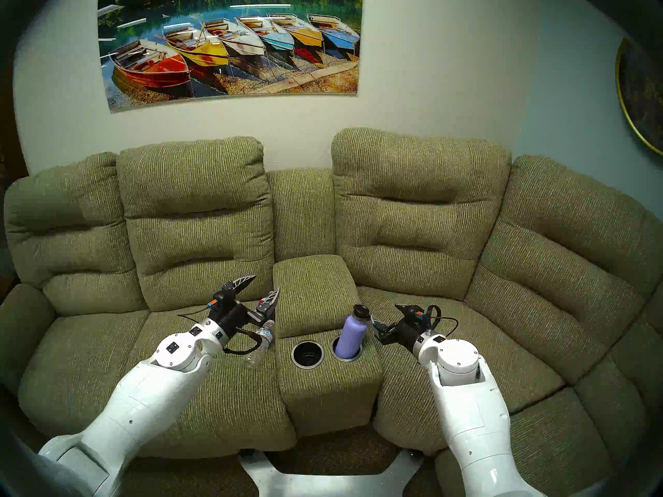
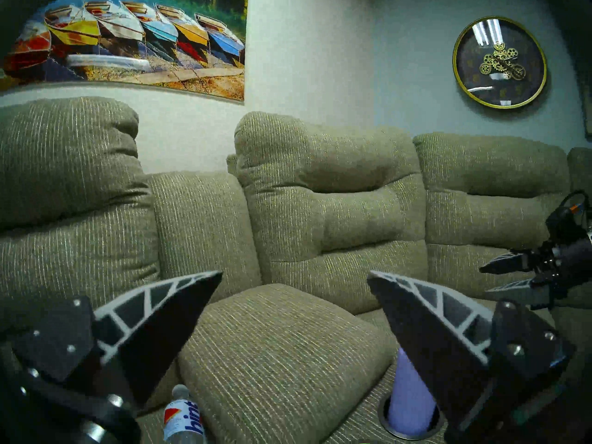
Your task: Take bottles out of cup holder
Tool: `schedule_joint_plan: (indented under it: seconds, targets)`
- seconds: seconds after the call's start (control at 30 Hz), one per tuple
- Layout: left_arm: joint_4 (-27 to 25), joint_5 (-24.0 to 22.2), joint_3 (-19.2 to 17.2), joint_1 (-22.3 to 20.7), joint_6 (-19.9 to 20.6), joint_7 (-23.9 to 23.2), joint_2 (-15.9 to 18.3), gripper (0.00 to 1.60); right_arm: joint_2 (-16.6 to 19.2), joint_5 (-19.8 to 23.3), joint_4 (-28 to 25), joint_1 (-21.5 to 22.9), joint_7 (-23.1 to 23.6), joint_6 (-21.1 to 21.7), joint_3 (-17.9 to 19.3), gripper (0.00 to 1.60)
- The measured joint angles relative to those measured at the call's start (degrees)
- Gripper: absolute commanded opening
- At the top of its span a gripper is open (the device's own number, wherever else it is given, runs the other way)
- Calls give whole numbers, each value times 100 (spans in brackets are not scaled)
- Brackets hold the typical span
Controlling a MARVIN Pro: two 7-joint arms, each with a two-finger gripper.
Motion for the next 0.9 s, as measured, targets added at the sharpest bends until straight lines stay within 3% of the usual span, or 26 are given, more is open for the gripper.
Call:
schedule_joint_plan:
  seconds: [0.3,0.9]
  targets:
    - [-650,-179,-167,330,681,206,257,160,54,140,470,278,254,-109,49,160]
    - [-967,-238,-289,576,1074,525,435,160,214,274,1688,1171,833,-193,-79,160]
